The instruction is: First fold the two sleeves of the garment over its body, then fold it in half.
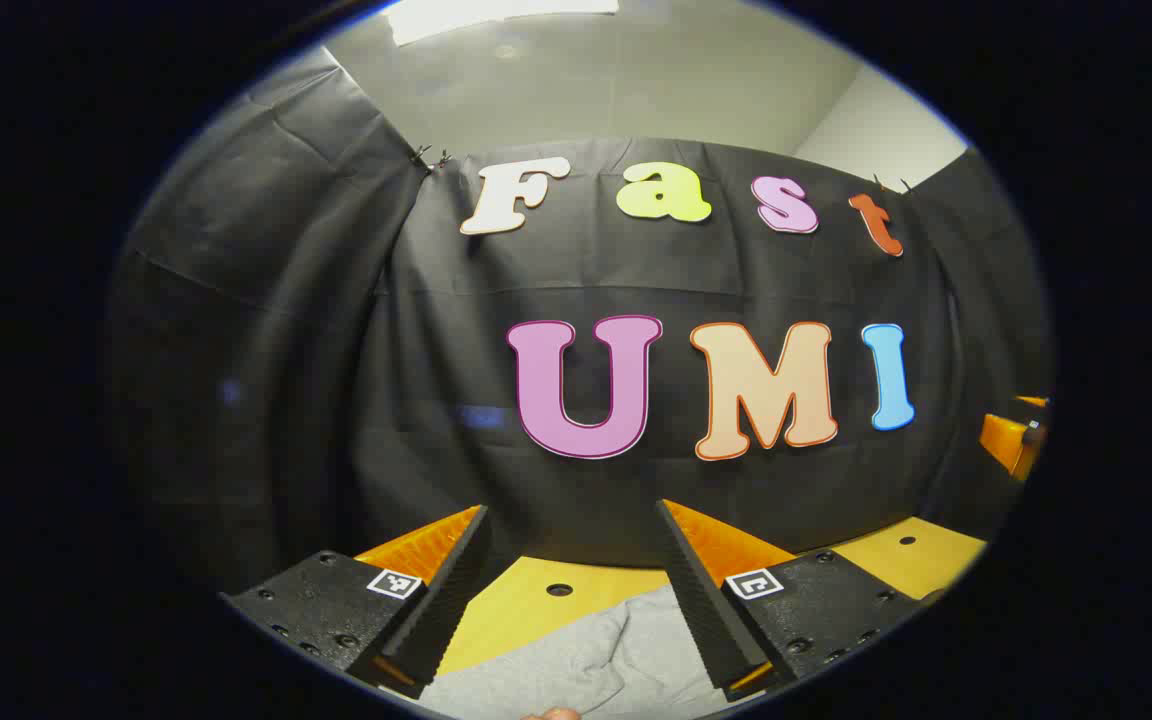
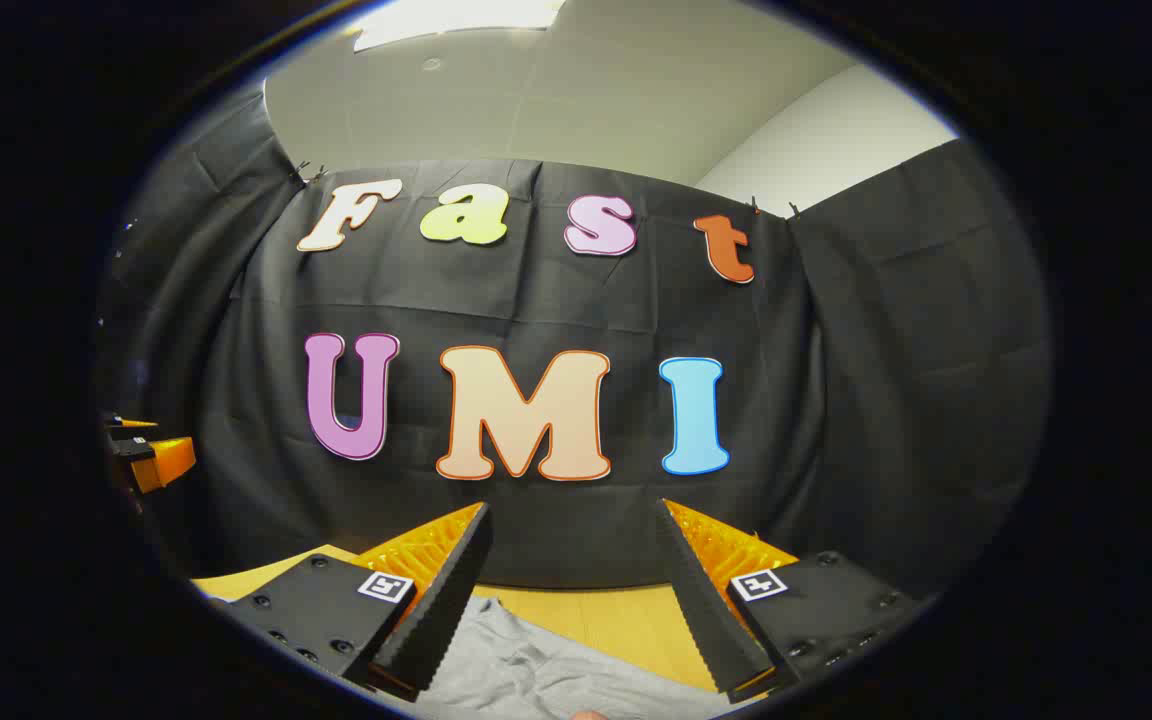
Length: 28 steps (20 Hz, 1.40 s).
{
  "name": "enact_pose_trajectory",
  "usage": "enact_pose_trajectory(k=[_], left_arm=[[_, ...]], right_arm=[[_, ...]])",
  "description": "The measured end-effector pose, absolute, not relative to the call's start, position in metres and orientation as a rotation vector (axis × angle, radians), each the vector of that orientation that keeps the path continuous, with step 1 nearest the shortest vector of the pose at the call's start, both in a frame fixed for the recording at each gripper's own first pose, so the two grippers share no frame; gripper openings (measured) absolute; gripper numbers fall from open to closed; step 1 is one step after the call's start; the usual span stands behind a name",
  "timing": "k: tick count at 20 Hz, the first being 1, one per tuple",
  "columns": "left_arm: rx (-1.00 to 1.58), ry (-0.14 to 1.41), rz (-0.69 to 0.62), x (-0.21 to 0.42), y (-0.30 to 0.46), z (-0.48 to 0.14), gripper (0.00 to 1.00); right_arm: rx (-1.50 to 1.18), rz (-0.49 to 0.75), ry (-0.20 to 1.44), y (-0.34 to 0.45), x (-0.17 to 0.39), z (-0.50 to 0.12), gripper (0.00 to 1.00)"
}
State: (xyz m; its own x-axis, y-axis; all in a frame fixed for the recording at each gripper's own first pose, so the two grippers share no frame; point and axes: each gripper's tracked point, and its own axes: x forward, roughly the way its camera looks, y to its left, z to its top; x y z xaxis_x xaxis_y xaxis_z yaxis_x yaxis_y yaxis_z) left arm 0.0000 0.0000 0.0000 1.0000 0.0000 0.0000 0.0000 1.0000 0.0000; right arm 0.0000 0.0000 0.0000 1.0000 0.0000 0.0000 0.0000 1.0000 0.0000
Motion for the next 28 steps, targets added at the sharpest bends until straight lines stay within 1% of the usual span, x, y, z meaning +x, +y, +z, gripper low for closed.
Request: enact_pose_trajectory(k=[2, 6, 7, 8, 9, 11, 12, 13, 15, 16, 17, 19, 22, 23, 25, 28], left_arm=[[0.006, -0.015, 0.002, 0.0, 0.001, 0.006, 0.94], [0.002, -0.015, 0.0, -0.003, 0.0, 0.004, 0.92], [0.003, -0.014, -0.001, -0.005, -0.001, 0.003, 0.92], [0.008, -0.01, -0.003, -0.006, -0.002, 0.002, 0.94], [0.015, -0.01, -0.007, -0.007, -0.004, 0.001, 0.94], [0.028, -0.023, -0.011, -0.008, -0.005, 0.005, 0.92], [0.028, -0.024, -0.015, -0.009, -0.006, 0.004, 0.92], [0.025, -0.023, -0.019, -0.01, -0.007, 0.003, 0.94], [0.02, -0.024, -0.018, -0.011, -0.008, 0.002, 0.94], [0.022, -0.024, -0.019, -0.012, -0.009, 0.002, 0.92], [0.025, -0.027, -0.019, -0.012, -0.009, 0.002, 0.92], [0.036, -0.031, -0.019, -0.012, -0.009, 0.002, 0.94], [0.042, -0.03, -0.029, -0.01, -0.013, 0.0, 0.94], [0.041, -0.031, -0.035, -0.009, -0.016, -0.001, 0.94], [0.037, -0.027, -0.049, -0.008, -0.022, -0.003, 0.94], [0.024, -0.03, -0.07, -0.007, -0.032, -0.005, 0.94]], right_arm=[[-0.003, 0.003, -0.008, 0.0, 0.0, 0.003, 1.0], [-0.001, 0.02, -0.004, 0.002, -0.002, 0.002, 0.99], [0.007, 0.03, 0.002, 0.005, -0.003, 0.001, 0.96], [0.013, 0.031, 0.005, 0.005, -0.003, 0.002, 1.0], [0.015, 0.03, 0.003, 0.005, -0.004, 0.003, 0.96], [0.009, 0.022, -0.009, 0.002, -0.005, 0.008, 0.96], [0.005, 0.02, -0.013, 0.002, -0.004, 0.009, 0.99], [0.005, 0.019, -0.013, 0.002, -0.005, 0.01, 0.96], [0.007, 0.017, -0.007, 0.002, -0.007, 0.008, 0.96], [0.005, 0.017, -0.004, 0.001, -0.008, 0.008, 0.99], [0.002, 0.017, -0.004, 0.001, -0.008, 0.007, 0.96], [-0.006, 0.015, -0.001, 0.001, -0.009, 0.006, 0.96], [0.001, 0.007, 0.019, -0.003, -0.01, -0.002, 0.96], [-0.005, -0.006, 0.024, -0.007, -0.01, -0.005, 0.99], [-0.044, -0.047, 0.031, -0.023, -0.007, -0.01, 1.0], [-0.059, -0.06, 0.058, -0.036, -0.006, -0.02, 0.99]])
